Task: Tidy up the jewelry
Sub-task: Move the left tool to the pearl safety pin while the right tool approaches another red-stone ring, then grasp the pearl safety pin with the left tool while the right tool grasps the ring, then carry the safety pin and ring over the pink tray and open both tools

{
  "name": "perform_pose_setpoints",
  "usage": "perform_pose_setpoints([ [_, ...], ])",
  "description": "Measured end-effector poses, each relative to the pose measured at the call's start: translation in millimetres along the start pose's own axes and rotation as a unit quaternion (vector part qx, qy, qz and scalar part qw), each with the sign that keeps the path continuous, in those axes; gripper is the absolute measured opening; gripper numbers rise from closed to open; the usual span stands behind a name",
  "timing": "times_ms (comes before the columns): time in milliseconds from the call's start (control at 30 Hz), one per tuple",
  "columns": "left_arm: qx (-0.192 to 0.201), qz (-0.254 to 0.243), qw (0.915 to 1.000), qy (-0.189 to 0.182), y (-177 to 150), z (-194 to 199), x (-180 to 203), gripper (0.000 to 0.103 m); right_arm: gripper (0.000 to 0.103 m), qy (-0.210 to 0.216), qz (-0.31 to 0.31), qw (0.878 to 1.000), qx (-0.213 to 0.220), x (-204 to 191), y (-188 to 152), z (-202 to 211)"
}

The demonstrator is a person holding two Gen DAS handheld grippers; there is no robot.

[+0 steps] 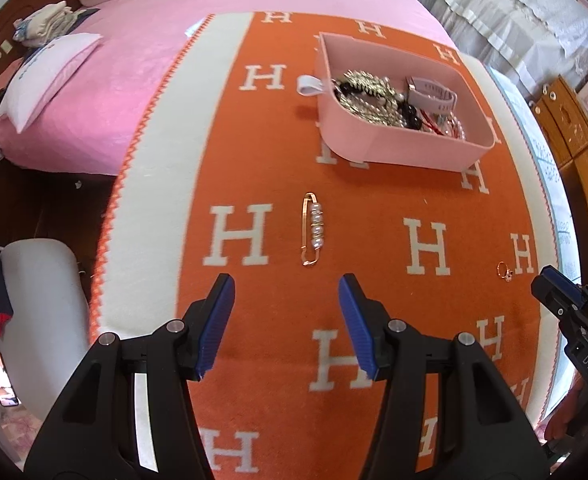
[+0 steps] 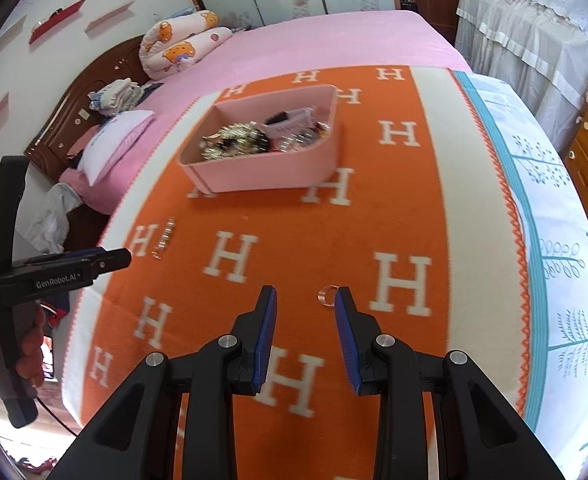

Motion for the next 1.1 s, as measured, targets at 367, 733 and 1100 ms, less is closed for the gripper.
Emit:
perform_pose_setpoints([
  [367, -0.015, 0.005, 0.9998, 0.014, 31, -39, 26, 0.051, 0.030, 0.005, 0.026, 0.999, -0.031, 18, -7, -35],
  [733, -0.022, 0.029, 0.9990, 0.024, 45, -62, 25, 0.030, 0.029, -0.001, 0.129, 0.991, -0.034, 0, -5, -56],
  [1100, -0.008, 0.063, 0.9980, 0.002, 43, -51, 6, 0.005, 0.009, 0.036, 0.102, 0.993, -0.039, 16, 4, -58],
])
Point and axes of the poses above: each gripper's, at about its wrist camera, not at the fingertips, and z roughly against the way its jaws point, x to its right, y to its top, the point moved 1 cm from there along -z, roughly the way its jaws point, and after that the axes turned 8 degrees about z, right-handed, at the moved point
